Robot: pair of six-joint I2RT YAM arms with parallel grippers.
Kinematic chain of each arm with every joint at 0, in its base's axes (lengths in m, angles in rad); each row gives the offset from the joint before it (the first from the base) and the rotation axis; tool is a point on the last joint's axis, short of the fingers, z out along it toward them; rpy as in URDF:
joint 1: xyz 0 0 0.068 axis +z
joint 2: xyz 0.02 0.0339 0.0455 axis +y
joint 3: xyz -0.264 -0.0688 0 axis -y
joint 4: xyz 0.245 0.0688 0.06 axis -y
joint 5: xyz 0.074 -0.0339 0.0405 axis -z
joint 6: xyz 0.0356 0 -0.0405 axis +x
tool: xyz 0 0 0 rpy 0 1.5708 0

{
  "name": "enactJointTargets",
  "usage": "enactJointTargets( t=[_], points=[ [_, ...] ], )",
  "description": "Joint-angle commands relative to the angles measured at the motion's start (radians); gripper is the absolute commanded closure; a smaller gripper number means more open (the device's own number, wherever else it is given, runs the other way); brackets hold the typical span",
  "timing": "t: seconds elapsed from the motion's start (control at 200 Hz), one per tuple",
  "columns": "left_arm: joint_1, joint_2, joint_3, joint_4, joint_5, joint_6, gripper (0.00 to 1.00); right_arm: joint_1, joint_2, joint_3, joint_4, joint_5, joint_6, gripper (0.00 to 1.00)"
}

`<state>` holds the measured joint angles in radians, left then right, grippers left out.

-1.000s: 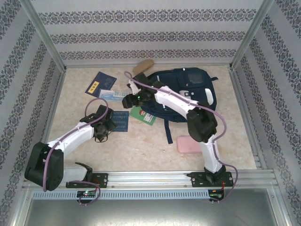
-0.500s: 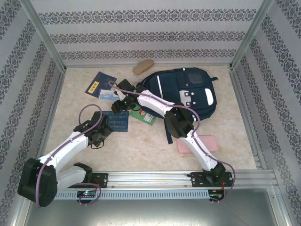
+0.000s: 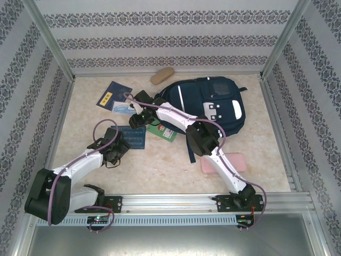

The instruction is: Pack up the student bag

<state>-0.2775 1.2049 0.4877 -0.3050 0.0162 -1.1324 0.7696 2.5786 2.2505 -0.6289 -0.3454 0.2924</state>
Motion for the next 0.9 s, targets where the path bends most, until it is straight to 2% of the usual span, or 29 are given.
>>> enactJointTargets(
  t=[0.0,0.185,0.33,0.544,0.674,0.894],
  points=[
    [0.036,0.051,0.026,0.082,0.006,0.059,0.33,0.056,-0.050,-0.094,-0.056,-0.090,0.013,0.51],
    [0.108,0.147,0.040,0.110,0.071,0.112,0.33,0.082,-0.175,-0.256,-0.009,-0.107,0.058,0.56],
    [0.115,0.163,0.037,0.150,0.111,0.125,0.34,0.085,-0.251,-0.356,0.048,-0.116,0.087,0.61],
    [0.115,0.148,0.019,0.156,0.107,0.142,0.35,0.085,-0.183,-0.322,0.052,-0.123,0.090,0.62],
    [0.116,0.158,-0.020,0.249,0.133,0.144,0.34,0.086,-0.128,-0.279,0.037,-0.145,0.100,0.68],
    [0.123,0.176,-0.040,0.373,0.209,0.132,0.36,0.100,-0.112,-0.267,0.074,-0.245,0.167,0.69]
  ],
)
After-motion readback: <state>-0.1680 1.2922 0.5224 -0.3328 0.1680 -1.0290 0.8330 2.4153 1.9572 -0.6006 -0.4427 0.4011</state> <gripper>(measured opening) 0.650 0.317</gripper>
